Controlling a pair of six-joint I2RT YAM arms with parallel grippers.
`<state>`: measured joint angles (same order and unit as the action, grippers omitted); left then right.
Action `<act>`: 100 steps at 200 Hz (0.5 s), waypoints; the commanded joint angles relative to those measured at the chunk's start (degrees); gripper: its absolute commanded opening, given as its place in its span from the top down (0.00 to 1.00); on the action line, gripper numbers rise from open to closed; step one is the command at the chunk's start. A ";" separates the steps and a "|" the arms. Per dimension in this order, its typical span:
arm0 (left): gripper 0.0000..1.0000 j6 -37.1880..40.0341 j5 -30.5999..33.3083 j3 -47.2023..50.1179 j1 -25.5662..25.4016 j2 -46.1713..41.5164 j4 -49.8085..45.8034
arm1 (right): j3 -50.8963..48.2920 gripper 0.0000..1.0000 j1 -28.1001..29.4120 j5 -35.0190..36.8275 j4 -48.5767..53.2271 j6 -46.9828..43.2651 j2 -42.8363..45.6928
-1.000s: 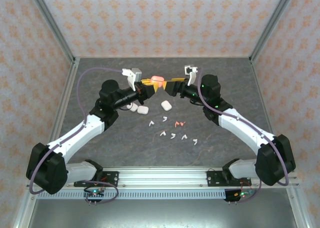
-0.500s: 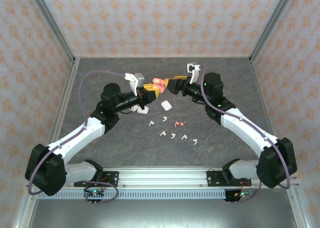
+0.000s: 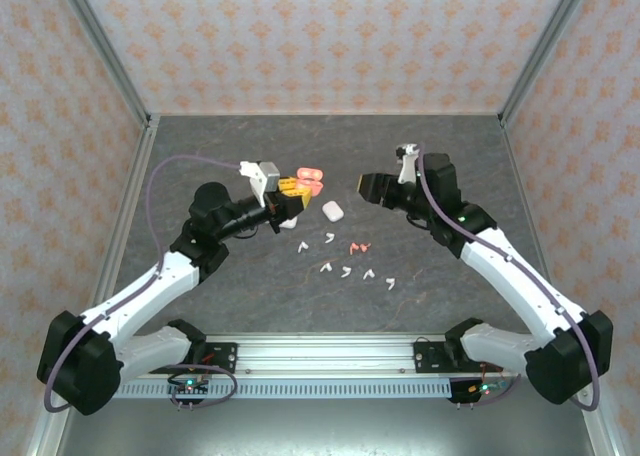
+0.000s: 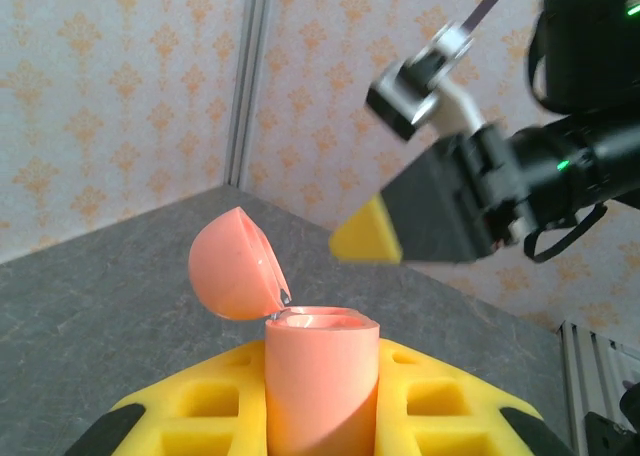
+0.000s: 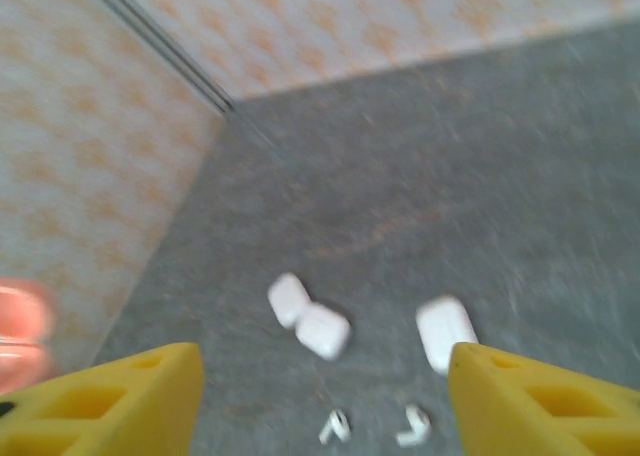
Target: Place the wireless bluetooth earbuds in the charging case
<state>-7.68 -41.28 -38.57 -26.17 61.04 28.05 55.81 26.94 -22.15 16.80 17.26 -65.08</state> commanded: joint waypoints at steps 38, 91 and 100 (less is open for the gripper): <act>1.00 3.31 -1.64 0.36 -0.28 -3.11 -2.30 | -1.93 0.52 5.45 7.33 11.53 -1.85 -12.04; 1.00 2.95 -1.86 0.23 -0.28 -5.21 -3.11 | 2.62 0.57 7.89 6.03 6.81 -4.53 -26.40; 1.00 2.94 -2.17 0.05 -0.28 -5.31 -3.64 | 3.83 0.58 8.05 6.14 6.67 -4.81 -28.64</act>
<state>-5.89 -41.56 -38.17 -26.15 57.43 25.04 55.66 34.52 -17.32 25.23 14.37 -90.02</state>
